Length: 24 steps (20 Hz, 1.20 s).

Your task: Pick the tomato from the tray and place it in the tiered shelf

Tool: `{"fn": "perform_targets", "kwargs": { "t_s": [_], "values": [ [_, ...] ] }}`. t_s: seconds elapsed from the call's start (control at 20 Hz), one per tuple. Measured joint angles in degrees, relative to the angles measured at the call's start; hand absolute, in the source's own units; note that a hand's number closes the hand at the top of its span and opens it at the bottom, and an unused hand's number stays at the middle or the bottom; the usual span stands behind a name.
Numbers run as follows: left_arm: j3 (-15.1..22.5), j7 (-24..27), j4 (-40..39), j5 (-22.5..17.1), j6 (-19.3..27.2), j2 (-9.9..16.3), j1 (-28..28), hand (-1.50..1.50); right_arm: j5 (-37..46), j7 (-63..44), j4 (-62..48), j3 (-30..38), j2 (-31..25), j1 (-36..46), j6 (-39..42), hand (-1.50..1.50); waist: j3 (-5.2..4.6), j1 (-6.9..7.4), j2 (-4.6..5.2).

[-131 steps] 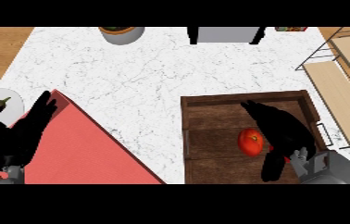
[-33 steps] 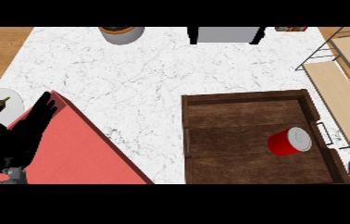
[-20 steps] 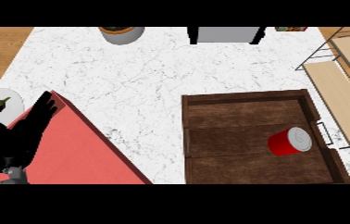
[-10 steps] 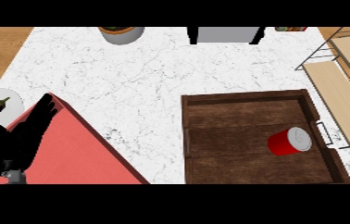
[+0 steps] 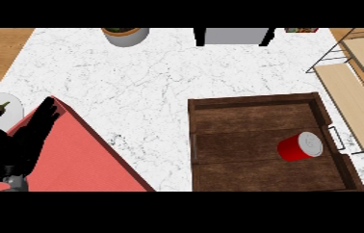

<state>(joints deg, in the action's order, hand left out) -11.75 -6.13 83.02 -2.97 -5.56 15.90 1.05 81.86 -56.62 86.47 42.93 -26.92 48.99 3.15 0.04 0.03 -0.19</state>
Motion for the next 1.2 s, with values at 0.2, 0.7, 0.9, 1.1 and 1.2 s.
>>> {"fn": "perform_targets", "kwargs": {
  "t_s": [0.2, 0.7, 0.9, 1.1, 1.2],
  "values": [
    [-0.8, 0.7, -0.5, -0.3, -0.8, 0.7, 0.1, 0.00, -2.7, -0.8, 6.4, 0.2, 1.0, 0.1, -0.8, -1.50, 0.07, -0.08, -0.11],
    [-1.0, -0.1, 0.4, 0.1, -0.1, -0.1, 1.1, 0.00, -1.4, -3.9, 34.0, -2.4, 0.8, 0.9, 11.2, -1.50, -0.07, -1.11, -0.60],
    [-1.5, 0.0, 0.3, 0.2, 0.2, 0.0, 1.9, 0.00, 1.3, -3.4, 43.9, -2.6, 0.4, 2.1, 20.1, -1.50, -0.19, -2.01, -1.15],
    [-2.2, -0.2, 0.0, -0.2, -0.1, 0.6, 2.2, 0.00, 3.3, -1.4, 51.4, -1.7, 1.2, 3.8, 29.0, -1.50, -0.34, -3.20, -1.73],
    [-2.3, -0.5, 0.2, 0.0, 0.3, 0.4, 2.7, 0.00, 4.4, -0.1, 54.2, -1.0, 1.4, 4.7, 33.3, -1.50, -0.37, -3.78, -2.09]
  ]
}}
